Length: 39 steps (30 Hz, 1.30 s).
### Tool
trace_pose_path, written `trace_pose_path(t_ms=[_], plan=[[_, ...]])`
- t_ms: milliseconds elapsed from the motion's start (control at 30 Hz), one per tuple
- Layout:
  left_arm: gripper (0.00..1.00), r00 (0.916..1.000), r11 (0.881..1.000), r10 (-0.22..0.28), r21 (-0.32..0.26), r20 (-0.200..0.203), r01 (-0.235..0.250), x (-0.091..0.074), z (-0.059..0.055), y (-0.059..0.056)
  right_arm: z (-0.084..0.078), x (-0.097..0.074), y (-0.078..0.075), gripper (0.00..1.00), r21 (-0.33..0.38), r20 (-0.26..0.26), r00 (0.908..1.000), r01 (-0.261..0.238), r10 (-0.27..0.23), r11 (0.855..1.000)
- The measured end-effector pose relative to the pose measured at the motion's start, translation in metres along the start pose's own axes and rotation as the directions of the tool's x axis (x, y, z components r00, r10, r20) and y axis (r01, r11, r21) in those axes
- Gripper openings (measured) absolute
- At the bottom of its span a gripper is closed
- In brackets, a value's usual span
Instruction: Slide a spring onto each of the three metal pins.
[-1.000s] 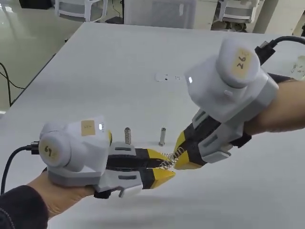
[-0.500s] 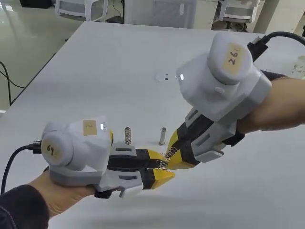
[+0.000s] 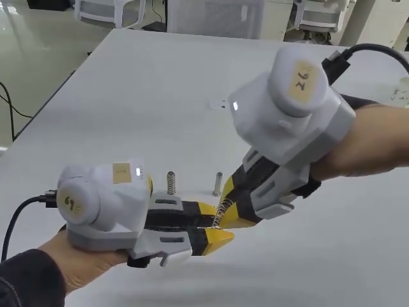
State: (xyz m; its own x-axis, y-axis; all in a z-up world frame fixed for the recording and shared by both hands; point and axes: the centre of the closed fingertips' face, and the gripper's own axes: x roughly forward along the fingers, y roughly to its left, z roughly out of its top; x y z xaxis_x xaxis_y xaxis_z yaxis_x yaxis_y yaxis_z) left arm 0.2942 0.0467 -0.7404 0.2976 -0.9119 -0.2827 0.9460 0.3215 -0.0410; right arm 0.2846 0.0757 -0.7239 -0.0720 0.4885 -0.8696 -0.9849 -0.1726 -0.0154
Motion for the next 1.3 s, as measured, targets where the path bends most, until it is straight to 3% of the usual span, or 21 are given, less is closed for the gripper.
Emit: trace_pose_path(t_ms=[333,667,1067,1300], plan=[[0.18,0.9994,0.999,0.033,-0.023,-0.001,-0.033,-0.005,-0.005,0.010,0.000,0.000,-0.006,0.13,0.004,-0.002,0.9999,0.016,-0.016,1.000],[0.35,0.9930,0.991,0.118,-0.062,-0.008,-0.118,-0.020,-0.015,0.028,-0.006,0.000,-0.013,0.13,0.022,-0.007,0.9995,0.031,-0.030,0.999],[0.57,0.9756,0.969,0.219,-0.114,-0.015,-0.219,-0.040,-0.026,0.045,-0.019,0.004,-0.029,0.13,0.049,-0.024,0.9985,0.051,-0.050,0.998],[0.63,0.9642,0.955,0.265,-0.137,-0.015,-0.264,-0.051,-0.031,0.054,-0.023,0.002,-0.043,0.13,0.060,-0.035,0.9970,0.071,-0.069,0.996]])
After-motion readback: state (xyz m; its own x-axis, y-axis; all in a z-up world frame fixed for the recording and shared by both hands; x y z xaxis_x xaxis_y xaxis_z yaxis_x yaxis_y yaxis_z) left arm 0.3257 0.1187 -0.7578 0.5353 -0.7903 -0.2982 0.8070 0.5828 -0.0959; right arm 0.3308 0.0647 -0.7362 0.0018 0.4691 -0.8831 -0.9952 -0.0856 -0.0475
